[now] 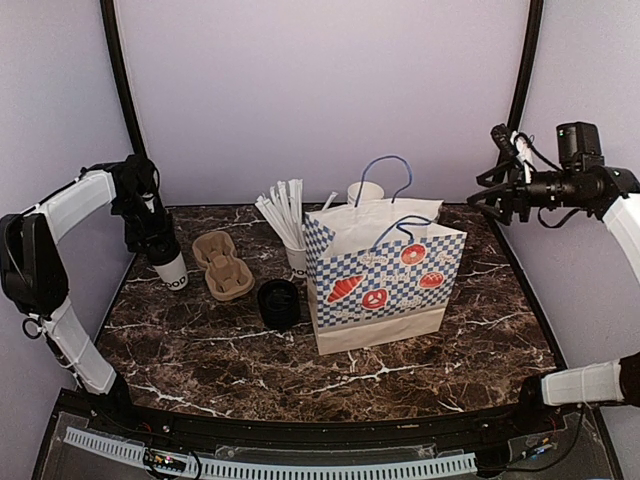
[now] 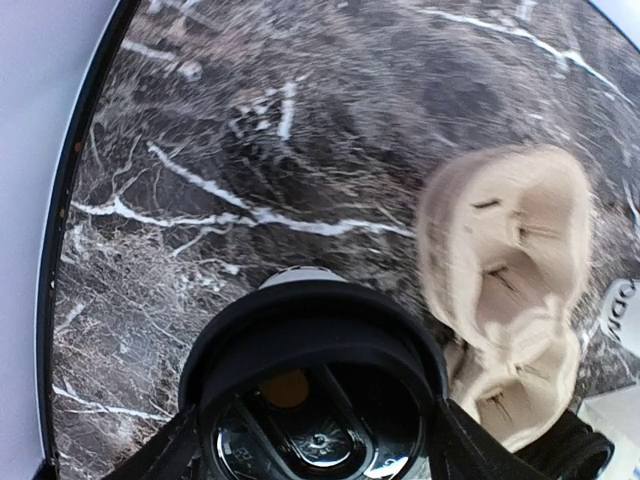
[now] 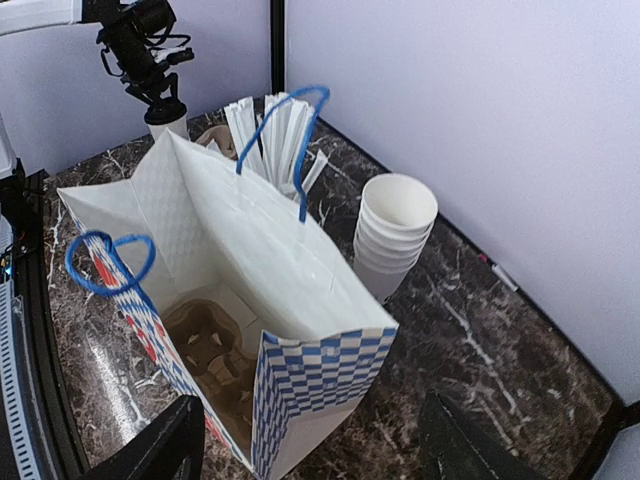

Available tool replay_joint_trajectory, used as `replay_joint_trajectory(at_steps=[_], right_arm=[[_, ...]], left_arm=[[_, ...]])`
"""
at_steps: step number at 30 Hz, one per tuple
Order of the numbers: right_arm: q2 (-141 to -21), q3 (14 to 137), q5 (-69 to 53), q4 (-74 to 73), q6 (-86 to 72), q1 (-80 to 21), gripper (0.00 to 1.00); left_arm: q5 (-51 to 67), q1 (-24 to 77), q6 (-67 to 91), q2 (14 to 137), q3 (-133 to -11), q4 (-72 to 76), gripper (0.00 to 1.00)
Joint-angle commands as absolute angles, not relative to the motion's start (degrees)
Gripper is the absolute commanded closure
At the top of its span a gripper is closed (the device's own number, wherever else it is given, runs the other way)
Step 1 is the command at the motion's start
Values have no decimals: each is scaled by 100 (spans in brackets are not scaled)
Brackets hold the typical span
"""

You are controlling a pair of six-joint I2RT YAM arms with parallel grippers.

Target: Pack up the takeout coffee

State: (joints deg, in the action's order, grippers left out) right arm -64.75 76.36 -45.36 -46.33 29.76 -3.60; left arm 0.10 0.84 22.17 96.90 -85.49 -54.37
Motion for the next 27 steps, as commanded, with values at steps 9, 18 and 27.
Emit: replay_joint_trajectory(at_steps=[9, 18, 27], right_arm=[[-7962, 9341, -4237, -4897, 3110, -764, 24], [-9000, 9936, -3811, -4984, 3410, -1832, 24], [-10193, 11105, -3519, -5598, 3624, -2408, 38]], left_arm=[[988, 1075, 1409, 7747, -9194, -5409, 58], [2468, 1852, 1145, 6941, -9249, -4530, 62], [3227, 2438, 1152, 6764, -9240, -4038, 65]])
